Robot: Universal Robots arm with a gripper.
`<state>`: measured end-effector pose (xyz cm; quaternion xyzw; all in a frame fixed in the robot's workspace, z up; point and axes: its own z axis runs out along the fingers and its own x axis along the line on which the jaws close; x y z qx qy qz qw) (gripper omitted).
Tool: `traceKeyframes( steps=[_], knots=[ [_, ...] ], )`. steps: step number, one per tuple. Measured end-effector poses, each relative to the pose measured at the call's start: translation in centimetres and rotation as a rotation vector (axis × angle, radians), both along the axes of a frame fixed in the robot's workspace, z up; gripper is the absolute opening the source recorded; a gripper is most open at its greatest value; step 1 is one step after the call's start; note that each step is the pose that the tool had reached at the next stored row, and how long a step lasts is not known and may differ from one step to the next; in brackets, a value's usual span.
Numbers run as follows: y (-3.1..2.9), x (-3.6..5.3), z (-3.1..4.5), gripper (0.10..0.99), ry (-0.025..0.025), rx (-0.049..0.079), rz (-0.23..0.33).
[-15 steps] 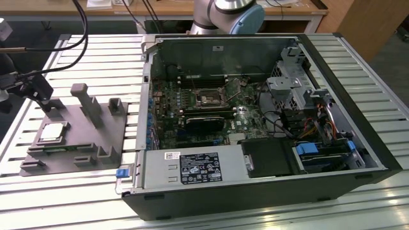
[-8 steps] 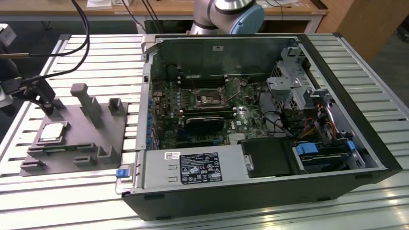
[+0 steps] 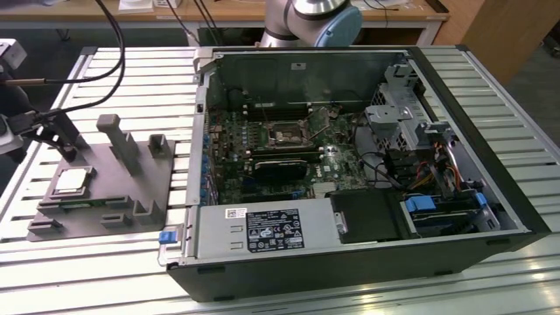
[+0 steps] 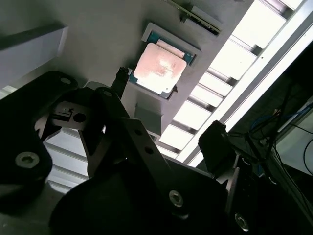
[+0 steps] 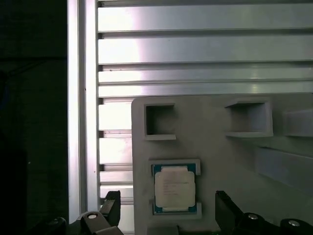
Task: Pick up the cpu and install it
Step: 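Pick up the cpu and move it towards the insertion slot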
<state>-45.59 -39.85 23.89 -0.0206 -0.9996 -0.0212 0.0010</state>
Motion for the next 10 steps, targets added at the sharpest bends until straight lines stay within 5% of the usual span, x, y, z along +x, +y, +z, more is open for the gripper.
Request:
traceKeyframes(
  steps=[3,10],
  knots=[
    [0.0,0.05,-0.55,0.773,-0.0001,0.0,0.0],
    [0.0,0.1,-1.81,0.773,0.0001,-0.001,0.007]
  ],
)
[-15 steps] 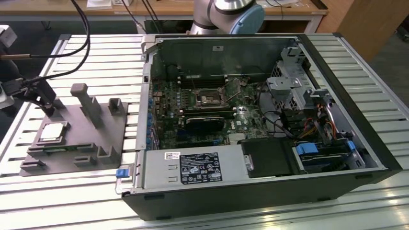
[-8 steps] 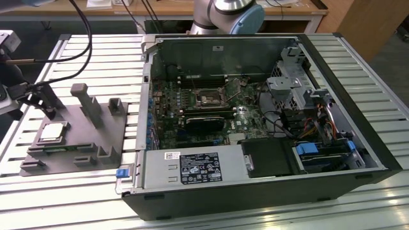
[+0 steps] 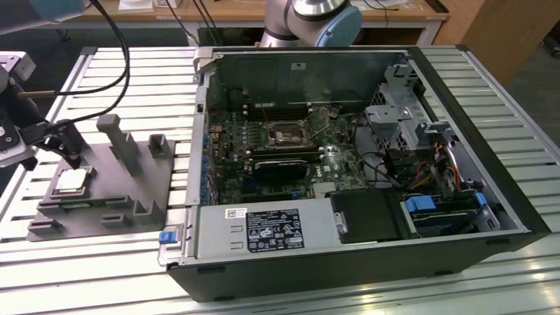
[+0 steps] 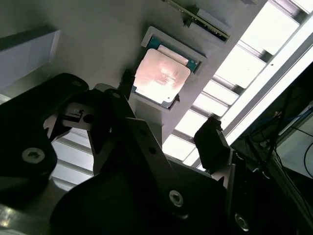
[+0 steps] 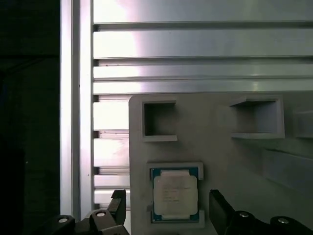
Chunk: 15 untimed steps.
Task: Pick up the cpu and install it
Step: 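Pick up the cpu and move it towards the insertion slot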
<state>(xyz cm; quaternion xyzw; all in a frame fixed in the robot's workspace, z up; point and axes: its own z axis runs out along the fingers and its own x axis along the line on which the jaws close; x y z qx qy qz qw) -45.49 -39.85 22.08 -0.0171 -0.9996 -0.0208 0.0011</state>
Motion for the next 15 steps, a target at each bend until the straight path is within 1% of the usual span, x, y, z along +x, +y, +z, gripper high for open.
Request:
traceKeyframes(
  steps=[10,15],
  knots=[
    [0.0,0.24,-1.76,0.773,-0.0001,0.0,0.003],
    [-0.01,0.26,-2.44,0.773,-0.002,0.0,0.009]
  ],
)
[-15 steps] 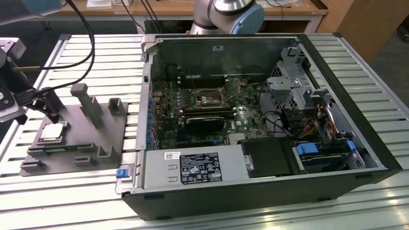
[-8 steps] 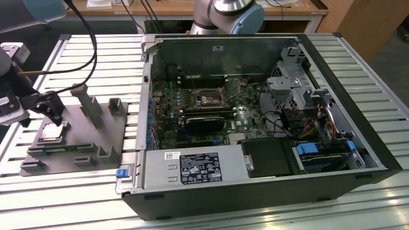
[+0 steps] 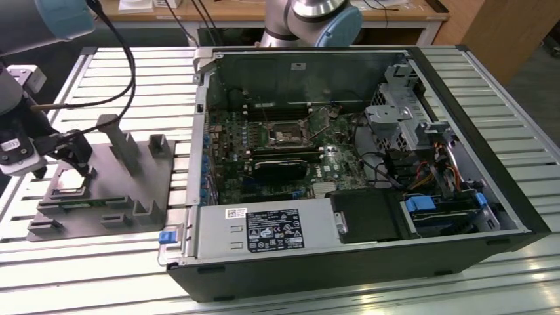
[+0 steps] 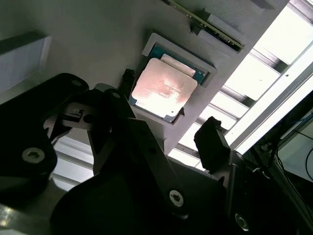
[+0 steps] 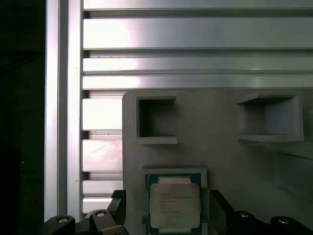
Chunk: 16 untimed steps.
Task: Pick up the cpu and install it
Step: 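Pick up the cpu and move it towards the insertion slot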
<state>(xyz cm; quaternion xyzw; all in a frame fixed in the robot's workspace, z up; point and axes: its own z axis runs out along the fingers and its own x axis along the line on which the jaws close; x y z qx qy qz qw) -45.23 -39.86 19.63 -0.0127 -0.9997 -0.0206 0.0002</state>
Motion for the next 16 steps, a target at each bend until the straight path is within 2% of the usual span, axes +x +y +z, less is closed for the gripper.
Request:
traceKeyframes(
  steps=[5,9,10,16],
  knots=[
    [-0.02,0.0,-0.51,0.773,-0.0047,0.0,0.007],
    [-0.26,0.0,-0.79,0.757,-0.0059,0.0,0.01],
    [-0.3,0.0,-0.85,0.69,-0.006,0.0,0.01],
    [-0.36,0.27,-1.06,0.69,-0.0058,0.0,0.011]
  ],
)
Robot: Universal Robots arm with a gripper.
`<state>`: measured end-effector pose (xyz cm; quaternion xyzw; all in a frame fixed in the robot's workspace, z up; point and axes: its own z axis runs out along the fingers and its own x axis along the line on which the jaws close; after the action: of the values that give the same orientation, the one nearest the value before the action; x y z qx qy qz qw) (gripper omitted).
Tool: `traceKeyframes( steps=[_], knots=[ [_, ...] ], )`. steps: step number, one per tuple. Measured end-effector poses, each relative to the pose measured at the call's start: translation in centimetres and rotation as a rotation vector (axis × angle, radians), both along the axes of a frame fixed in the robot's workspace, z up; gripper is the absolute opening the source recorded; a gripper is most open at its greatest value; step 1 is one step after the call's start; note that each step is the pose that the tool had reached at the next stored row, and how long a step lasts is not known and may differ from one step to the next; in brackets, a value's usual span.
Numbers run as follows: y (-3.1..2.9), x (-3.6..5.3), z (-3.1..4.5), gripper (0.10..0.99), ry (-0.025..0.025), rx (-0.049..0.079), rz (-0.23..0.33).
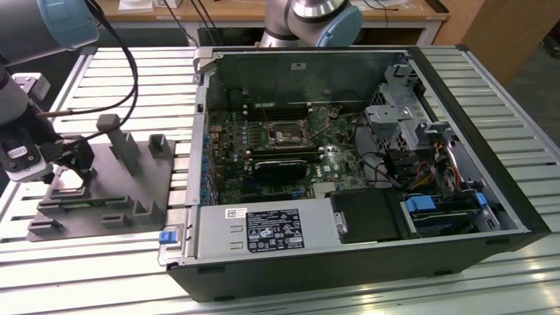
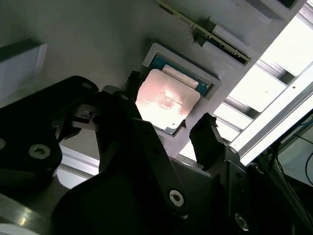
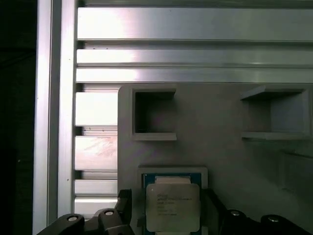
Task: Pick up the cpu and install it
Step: 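Pick up the cpu and move it towards the insertion slot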
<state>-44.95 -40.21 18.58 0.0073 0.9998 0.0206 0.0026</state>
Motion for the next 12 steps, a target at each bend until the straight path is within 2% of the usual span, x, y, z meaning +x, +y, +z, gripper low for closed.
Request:
traceKeyframes(
  steps=[10,11,12],
  knots=[
    [-0.12,0.11,-0.1,0.675,-0.0003,0.0,0.011],
    [-0.13,0.11,-0.11,0.608,-0.0005,0.0,0.012],
    [-0.15,0.11,-0.12,0.608,-0.0008,0.0,0.014]
  ],
)
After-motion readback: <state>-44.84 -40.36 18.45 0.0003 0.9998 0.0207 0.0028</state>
